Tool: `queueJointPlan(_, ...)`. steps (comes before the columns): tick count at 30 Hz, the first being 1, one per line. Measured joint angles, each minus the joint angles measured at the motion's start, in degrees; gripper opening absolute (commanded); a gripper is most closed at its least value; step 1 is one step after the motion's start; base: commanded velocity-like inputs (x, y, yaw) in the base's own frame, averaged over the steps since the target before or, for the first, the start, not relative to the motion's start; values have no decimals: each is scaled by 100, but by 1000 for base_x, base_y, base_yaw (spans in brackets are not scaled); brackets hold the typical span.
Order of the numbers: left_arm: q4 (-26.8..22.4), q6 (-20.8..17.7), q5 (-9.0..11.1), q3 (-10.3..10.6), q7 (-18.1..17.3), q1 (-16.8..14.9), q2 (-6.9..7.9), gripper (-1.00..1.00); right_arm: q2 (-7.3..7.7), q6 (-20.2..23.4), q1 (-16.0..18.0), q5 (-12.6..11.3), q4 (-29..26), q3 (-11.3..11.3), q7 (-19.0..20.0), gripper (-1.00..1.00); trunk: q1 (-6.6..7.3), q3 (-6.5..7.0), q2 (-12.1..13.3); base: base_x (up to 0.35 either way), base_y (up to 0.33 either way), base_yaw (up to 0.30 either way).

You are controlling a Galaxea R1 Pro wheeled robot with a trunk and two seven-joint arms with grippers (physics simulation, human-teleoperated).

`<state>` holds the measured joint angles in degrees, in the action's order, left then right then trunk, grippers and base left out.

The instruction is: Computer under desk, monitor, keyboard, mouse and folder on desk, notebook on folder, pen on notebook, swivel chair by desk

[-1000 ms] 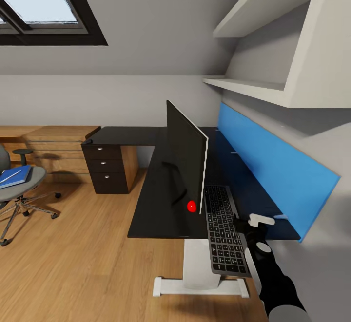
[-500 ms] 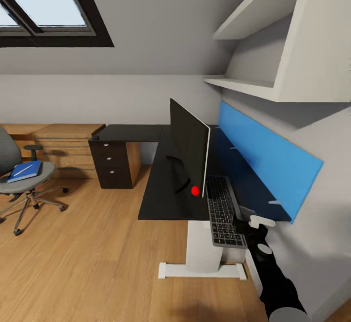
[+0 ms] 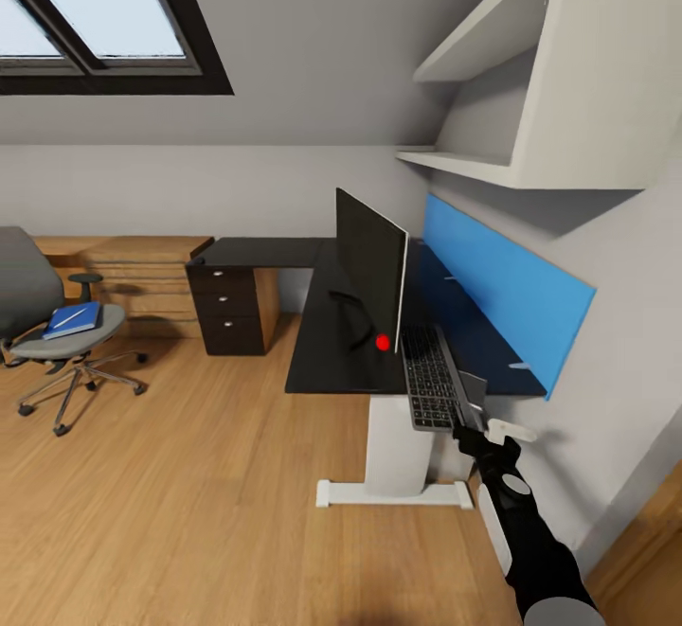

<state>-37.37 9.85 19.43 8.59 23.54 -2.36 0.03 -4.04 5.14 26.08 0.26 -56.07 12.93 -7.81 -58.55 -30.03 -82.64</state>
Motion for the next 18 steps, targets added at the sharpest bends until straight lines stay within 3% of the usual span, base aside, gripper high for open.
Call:
queueJointPlan(8, 0, 0, -3, 0, 0, -1, 0, 100, -3, 2, -2, -2, 17, 1, 0, 100, 1, 0, 0, -299, 5, 0)
queueJointPlan(15, -31, 13, -3, -12, 12, 0, -8, 100, 5, 6, -26, -39, 40, 4, 8, 100, 3, 0, 0, -62, 1, 0)
queueJointPlan(18, -77, 15, -1, -24, 22, 2, -8, 100, 19, 9, -81, -196, 15, 8, 46, 100, 3, 0, 0, -11, 0, 0)
